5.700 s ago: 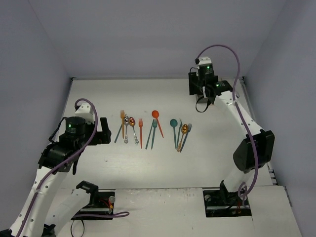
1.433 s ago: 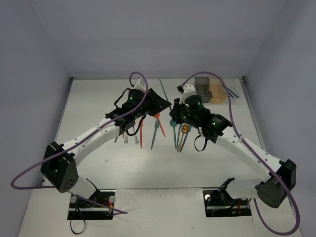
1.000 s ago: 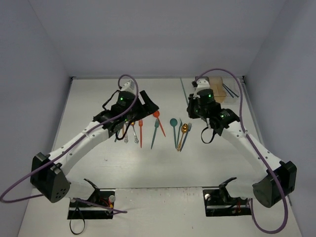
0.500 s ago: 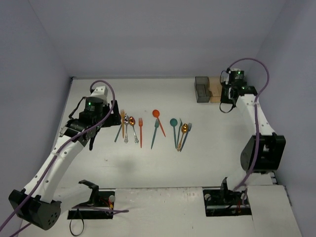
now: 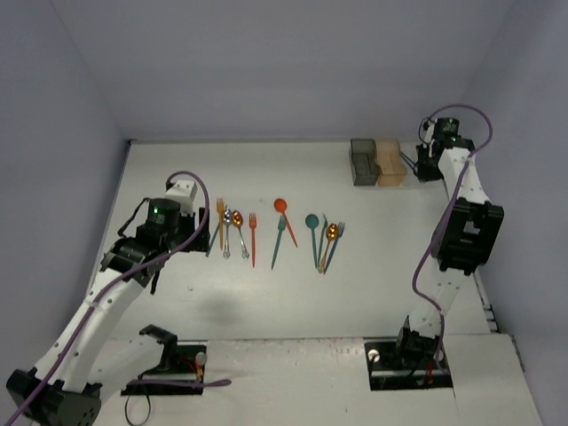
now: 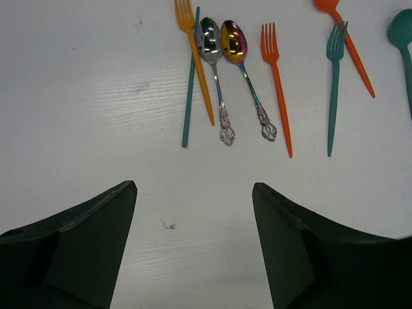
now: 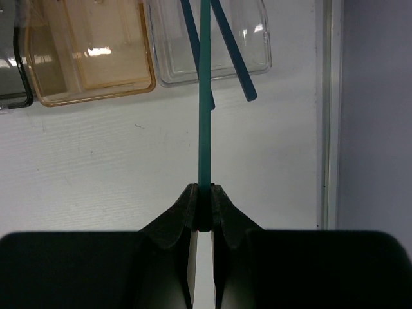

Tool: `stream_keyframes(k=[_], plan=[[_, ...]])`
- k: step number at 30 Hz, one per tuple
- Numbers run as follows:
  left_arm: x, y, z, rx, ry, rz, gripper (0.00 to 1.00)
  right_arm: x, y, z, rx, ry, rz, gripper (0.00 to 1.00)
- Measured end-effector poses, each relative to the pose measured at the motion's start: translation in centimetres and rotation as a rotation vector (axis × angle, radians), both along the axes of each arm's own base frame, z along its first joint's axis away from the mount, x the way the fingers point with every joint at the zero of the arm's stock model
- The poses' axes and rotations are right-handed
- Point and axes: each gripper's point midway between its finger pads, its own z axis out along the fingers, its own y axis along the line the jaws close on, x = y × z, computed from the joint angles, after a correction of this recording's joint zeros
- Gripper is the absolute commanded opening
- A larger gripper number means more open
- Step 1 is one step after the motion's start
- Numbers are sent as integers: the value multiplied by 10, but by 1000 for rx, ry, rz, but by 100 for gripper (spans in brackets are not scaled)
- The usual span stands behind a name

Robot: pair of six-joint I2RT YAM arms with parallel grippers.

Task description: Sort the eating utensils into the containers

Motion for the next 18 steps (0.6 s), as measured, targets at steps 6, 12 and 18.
stream_keyframes(k=[6, 12, 18], plan=[[-6, 3, -17, 26, 30, -11, 70, 11, 3, -13, 18, 24, 41, 0], [-8, 4, -23, 36, 44, -14, 70, 12, 4, -29, 18, 66, 62, 0], [-8, 4, -24, 40, 49, -17, 70, 20, 2, -32, 7, 68, 73, 7]])
